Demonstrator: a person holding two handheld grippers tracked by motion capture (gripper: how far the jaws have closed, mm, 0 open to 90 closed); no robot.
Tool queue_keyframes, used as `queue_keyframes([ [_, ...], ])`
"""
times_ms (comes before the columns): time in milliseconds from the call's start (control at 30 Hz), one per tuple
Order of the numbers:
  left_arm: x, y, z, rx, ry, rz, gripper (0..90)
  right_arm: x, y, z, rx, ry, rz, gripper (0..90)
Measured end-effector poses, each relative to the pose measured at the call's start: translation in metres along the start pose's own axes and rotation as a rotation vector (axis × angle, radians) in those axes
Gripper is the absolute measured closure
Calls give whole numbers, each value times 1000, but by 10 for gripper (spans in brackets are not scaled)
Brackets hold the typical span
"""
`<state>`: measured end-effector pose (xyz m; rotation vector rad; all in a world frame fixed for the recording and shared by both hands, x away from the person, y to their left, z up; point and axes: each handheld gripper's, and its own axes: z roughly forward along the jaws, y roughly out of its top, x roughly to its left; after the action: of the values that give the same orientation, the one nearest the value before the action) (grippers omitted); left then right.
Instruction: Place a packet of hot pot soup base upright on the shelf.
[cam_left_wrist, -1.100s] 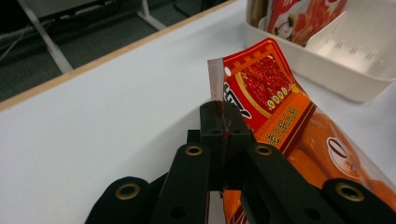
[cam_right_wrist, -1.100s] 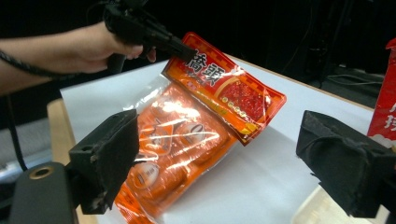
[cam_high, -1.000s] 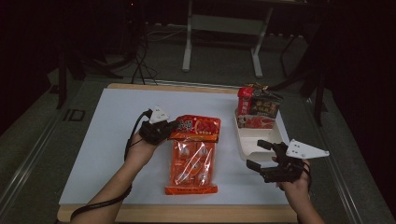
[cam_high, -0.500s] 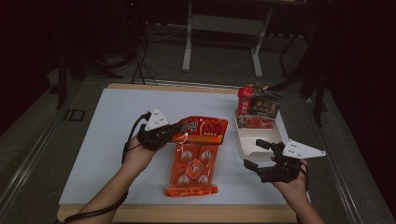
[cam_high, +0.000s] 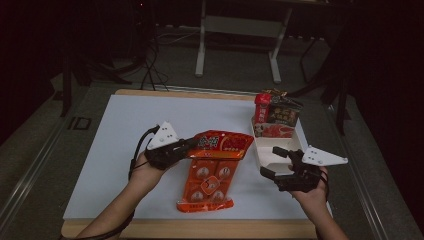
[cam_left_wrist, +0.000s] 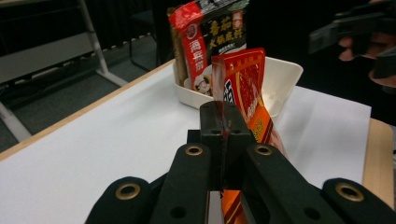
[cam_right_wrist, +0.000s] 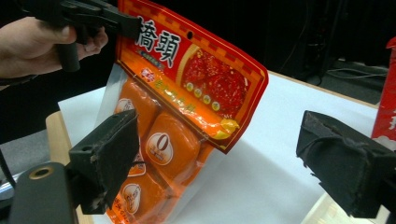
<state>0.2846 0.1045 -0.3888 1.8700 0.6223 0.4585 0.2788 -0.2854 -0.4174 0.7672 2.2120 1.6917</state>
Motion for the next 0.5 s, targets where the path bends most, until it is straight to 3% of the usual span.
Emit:
queue_keyframes([
  [200, -14, 4, -5, -43, -29, 34, 900, 0, 1, 4, -5, 27, 3, 135],
  [500, -41, 22, -13, -117, -113, 128, 900, 3, 1, 6, 1, 46, -3, 147],
])
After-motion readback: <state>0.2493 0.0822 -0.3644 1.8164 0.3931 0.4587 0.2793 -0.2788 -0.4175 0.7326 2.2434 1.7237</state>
